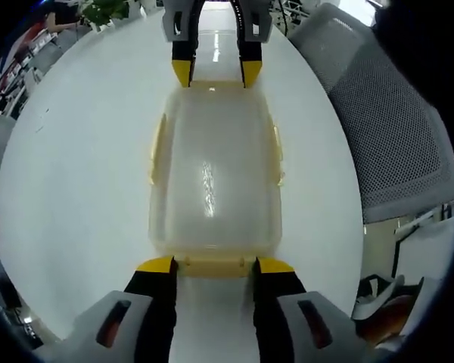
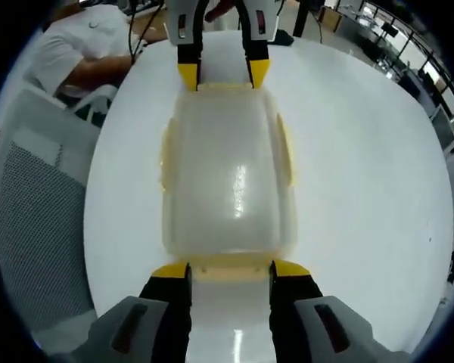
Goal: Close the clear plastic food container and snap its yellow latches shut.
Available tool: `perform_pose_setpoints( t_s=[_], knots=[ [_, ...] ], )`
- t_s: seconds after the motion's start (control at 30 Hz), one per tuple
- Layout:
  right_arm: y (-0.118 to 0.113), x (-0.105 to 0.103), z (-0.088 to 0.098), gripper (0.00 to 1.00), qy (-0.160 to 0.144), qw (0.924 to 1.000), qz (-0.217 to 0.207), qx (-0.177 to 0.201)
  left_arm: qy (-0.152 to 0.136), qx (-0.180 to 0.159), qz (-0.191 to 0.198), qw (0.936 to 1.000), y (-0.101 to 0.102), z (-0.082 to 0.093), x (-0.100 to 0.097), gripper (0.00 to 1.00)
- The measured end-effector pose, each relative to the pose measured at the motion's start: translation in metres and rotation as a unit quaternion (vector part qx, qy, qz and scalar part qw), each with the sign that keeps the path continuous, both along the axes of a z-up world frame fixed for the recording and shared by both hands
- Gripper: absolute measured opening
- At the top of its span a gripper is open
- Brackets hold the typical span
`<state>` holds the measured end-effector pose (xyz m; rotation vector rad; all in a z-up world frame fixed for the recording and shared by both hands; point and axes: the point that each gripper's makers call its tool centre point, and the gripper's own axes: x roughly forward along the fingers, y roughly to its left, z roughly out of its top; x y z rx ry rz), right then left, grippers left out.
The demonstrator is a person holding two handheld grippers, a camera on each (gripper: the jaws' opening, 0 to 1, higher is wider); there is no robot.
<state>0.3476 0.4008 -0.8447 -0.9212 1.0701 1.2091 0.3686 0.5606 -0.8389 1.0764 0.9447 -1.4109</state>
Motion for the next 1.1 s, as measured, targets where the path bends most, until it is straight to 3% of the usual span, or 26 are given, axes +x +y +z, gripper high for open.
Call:
perform_pose_setpoints(
  t_s=[0.2,1.1],
  knots=[
    [-0.002,0.000,0.001,0.39,0.001,0.9999,0.008,0.007,-0.001,0.010,0.006,0.9999,-0.001,-0.001,-0.003,0.38],
    [-0.005,-0.012,0.014,0.39,0.016,0.9994,0.014,0.029,0.012,-0.005,0.018,0.9997,-0.005,0.013,-0.019,0.38]
  ],
)
